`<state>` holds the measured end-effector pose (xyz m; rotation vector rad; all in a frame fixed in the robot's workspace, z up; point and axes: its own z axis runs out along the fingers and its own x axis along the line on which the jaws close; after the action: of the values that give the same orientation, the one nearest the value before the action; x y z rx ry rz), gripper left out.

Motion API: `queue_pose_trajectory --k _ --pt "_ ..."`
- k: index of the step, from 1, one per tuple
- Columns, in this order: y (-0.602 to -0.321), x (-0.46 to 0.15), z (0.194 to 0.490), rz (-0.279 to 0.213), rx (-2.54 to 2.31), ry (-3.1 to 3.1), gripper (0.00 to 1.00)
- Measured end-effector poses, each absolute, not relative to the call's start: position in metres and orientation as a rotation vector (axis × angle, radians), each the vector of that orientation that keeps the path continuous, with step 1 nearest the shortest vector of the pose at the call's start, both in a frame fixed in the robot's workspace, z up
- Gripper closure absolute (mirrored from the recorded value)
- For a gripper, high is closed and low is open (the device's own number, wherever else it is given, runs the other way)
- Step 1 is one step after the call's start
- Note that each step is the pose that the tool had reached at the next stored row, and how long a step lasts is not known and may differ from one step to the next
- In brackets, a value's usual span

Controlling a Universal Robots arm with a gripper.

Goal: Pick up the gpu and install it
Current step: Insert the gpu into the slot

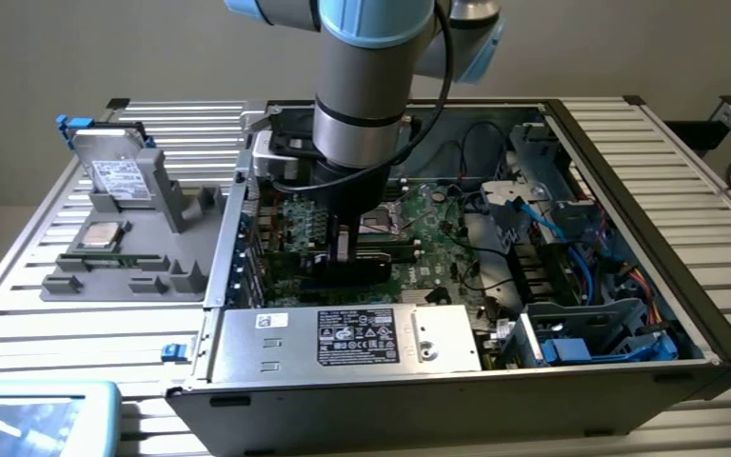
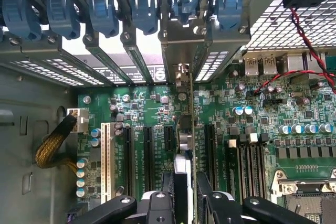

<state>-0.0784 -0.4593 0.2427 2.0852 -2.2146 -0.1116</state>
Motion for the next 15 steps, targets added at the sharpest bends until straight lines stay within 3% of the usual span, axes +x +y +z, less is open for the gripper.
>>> queue_pose_trajectory --k 15 --pt "-0.4597 -0.0780 0.2427 -0.115 2.051 -2.247 0.72"
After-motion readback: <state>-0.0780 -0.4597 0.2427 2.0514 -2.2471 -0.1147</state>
